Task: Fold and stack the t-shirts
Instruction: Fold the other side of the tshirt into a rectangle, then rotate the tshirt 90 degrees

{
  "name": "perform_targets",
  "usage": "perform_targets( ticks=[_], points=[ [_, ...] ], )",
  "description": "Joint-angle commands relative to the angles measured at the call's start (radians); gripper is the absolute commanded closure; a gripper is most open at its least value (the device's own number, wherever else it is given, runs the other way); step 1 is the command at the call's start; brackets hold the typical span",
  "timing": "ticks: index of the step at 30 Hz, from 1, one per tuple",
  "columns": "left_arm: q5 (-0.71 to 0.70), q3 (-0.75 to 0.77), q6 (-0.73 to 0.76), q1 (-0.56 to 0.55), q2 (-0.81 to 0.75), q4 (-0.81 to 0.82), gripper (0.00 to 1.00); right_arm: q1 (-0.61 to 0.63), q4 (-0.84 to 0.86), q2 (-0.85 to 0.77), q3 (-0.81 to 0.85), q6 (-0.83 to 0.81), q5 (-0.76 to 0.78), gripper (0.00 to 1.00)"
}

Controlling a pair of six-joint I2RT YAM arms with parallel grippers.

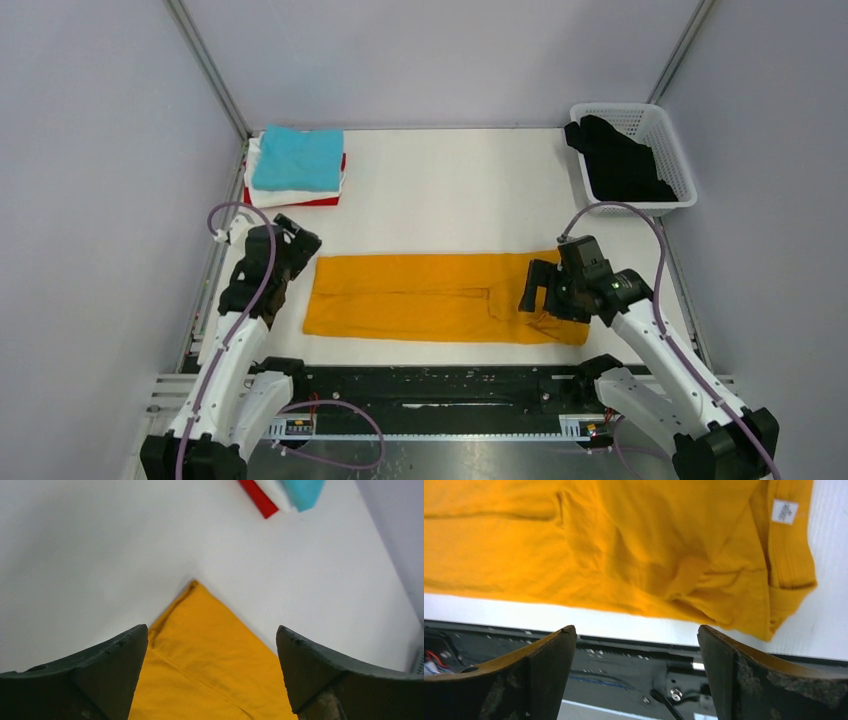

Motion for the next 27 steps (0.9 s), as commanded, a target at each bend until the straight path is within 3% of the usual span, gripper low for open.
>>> perform_targets(
  ticks=[1,4,8,14,18,22,27],
  points=[
    [0.271,0.084,0.041,-0.016,0.175,0.095,0.01,0.005,0.194,0.13,0.047,0.087,-0.041,0.01],
    [0.349,0.135,0.077,-0.064,0.382,0.102,0.01,0.004,0.307,0.266,0.071,0.12,-0.06,0.01],
    [0.326,0.159,0.094,-0.126,0.514,0.105,0.01,0.0,0.335,0.428,0.115,0.127,-0.006,0.01],
    [0.293,0.094,0.094,-0.131,0.534,0.12,0.01,0.0,0.368,0.542,0.024,0.183,-0.01,0.01],
    [0.311,0.024,0.078,-0.13,0.54,0.162,0.01,-0.002,0.427,0.646,0.047,0.203,-0.043,0.0],
    [0.318,-0.03,0.053,-0.141,0.545,0.185,0.01,-0.036,0.443,0.812,0.177,0.187,-0.06,0.0],
    [0.32,-0.07,-0.024,-0.197,0.53,0.201,0.01,-0.073,0.288,1.075,0.551,0.121,-0.043,0.01]
  ],
)
